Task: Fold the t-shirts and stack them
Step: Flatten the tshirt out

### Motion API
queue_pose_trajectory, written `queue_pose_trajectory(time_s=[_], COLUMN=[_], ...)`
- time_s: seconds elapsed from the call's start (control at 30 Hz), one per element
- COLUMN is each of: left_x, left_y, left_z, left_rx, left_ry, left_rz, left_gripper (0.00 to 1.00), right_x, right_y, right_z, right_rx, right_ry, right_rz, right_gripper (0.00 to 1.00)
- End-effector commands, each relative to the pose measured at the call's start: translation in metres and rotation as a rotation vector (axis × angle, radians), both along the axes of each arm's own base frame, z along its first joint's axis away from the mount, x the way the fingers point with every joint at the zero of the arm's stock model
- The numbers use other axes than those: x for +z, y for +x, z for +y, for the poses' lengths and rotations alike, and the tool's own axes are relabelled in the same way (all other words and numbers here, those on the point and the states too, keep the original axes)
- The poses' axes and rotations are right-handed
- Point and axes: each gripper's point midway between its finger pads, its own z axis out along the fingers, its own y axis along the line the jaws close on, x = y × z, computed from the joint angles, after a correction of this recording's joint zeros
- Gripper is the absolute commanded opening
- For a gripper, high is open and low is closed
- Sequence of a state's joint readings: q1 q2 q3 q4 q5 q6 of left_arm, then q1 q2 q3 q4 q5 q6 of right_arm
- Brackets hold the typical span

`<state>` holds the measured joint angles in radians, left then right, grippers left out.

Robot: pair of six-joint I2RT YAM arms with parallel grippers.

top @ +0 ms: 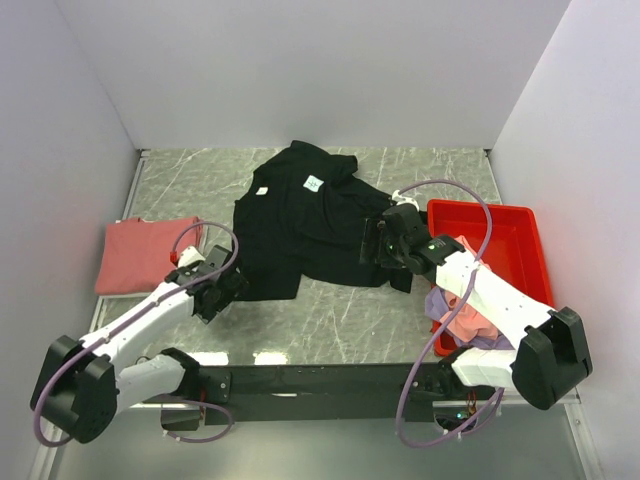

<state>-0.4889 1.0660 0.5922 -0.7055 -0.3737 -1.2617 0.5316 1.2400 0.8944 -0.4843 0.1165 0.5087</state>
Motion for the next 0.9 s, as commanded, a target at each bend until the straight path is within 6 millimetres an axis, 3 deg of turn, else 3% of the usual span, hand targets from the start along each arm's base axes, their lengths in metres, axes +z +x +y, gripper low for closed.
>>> queue_pose_trajectory(time_s=[0.0, 0.13, 0.4, 0.53, 0.7, 0.87], left_x=[0.006, -0.005, -0.013, -0.025, -0.025, -0.033], left_y=[0.015, 0.020, 0.036, 0.037, 0.045, 0.038], left_z=[0.006, 0.000, -0.005, 0.000, -0.007, -0.013], left_rx=[0.043, 0.004, -0.028, -0.020, -0.072, -0.141], left_ry=[0.028, 0.018, 0.022, 0.042, 0.035, 0.031], left_rz=[-0.032, 0.006, 0.008, 0.056, 0.061, 0.128], left_gripper=[0.90, 0.78, 0.76, 0.70, 0.62, 0.58], right_x=[0.012, 0.008, 0.003, 0.000, -0.004, -0.009], right_y=[0.008, 0.008, 0.010, 0.010, 0.010, 0.009], right_z=[-0.004, -0.006, -0.007, -0.009, -0.009, -0.010], right_rx=[-0.034, -0.039, -0.039, -0.043, -0.044, -0.052], right_ry=[0.013, 0.007, 0.000, -0.009, -0.013, -0.011], right_rz=[-0.054, -0.049, -0.036, -0.025, -0.015, -0.010], right_gripper=[1.00, 1.00, 0.99, 0.99, 0.99, 0.99])
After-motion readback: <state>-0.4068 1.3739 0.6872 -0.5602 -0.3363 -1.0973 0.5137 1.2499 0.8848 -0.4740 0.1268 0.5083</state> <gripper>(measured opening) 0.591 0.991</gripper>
